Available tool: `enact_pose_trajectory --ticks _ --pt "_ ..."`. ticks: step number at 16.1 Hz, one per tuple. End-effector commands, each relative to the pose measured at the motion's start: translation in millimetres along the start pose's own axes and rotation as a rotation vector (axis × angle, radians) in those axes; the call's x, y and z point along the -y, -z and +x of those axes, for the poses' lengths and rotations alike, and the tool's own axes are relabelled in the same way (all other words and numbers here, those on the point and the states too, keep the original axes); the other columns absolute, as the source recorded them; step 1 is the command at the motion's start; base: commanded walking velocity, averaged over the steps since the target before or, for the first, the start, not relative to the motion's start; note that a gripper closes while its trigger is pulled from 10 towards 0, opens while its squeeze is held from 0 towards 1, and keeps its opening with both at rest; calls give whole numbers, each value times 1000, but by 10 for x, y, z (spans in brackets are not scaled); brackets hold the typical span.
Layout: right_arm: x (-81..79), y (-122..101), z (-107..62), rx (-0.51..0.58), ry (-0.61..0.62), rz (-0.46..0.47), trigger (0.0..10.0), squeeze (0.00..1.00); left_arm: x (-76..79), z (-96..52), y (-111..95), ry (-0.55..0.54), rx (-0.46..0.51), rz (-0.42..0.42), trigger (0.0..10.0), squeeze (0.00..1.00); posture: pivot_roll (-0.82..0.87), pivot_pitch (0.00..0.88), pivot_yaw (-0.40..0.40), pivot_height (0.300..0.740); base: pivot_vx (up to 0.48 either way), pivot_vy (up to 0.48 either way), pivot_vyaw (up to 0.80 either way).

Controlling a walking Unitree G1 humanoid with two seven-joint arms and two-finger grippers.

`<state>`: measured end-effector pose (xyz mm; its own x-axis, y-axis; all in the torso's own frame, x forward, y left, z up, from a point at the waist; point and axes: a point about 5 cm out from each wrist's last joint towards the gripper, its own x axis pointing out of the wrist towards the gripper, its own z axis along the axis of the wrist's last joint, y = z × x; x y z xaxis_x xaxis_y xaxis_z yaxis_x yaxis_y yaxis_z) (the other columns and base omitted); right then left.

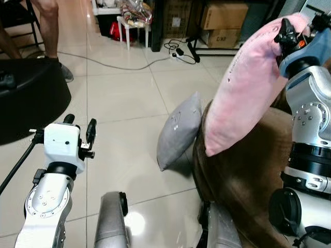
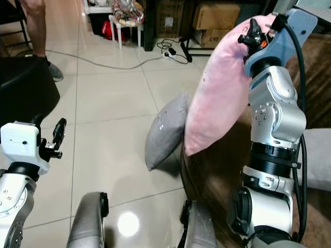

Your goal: Move the pillow to the sofa from floor

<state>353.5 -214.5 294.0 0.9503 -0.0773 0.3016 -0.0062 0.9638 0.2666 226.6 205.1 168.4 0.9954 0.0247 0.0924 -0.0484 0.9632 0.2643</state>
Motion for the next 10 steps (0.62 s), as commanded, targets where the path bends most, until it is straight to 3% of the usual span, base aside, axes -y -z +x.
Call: enact_pose_trajectory --ticks 1,2,4,6,8,10 --pt "15 13 -24 24 18 -19 10000 0 34 31 -6 17 -3 6 10000 0 77 0 -94 601 0 0 0" --pt "25 92 -42 4 28 -26 10000 0 41 39 -6 19 -3 7 10000 0 77 0 -94 606 0 0 0" --pt "49 493 -211 -97 57 -53 10000 0 58 52 15 34 -6 23 10000 0 64 0 -77 626 0 0 0" --pt "45 678 -313 -147 66 -59 10000 0 55 63 25 39 -9 28 10000 0 55 0 -67 636 0 0 0" --pt "68 1023 -520 -253 97 -82 10000 0 77 111 17 56 -6 32 10000 0 44 0 -58 656 0 0 0" --pt "67 1104 -592 -281 112 -85 10000 0 84 122 16 59 -4 32 10000 0 40 0 -59 676 0 0 0"
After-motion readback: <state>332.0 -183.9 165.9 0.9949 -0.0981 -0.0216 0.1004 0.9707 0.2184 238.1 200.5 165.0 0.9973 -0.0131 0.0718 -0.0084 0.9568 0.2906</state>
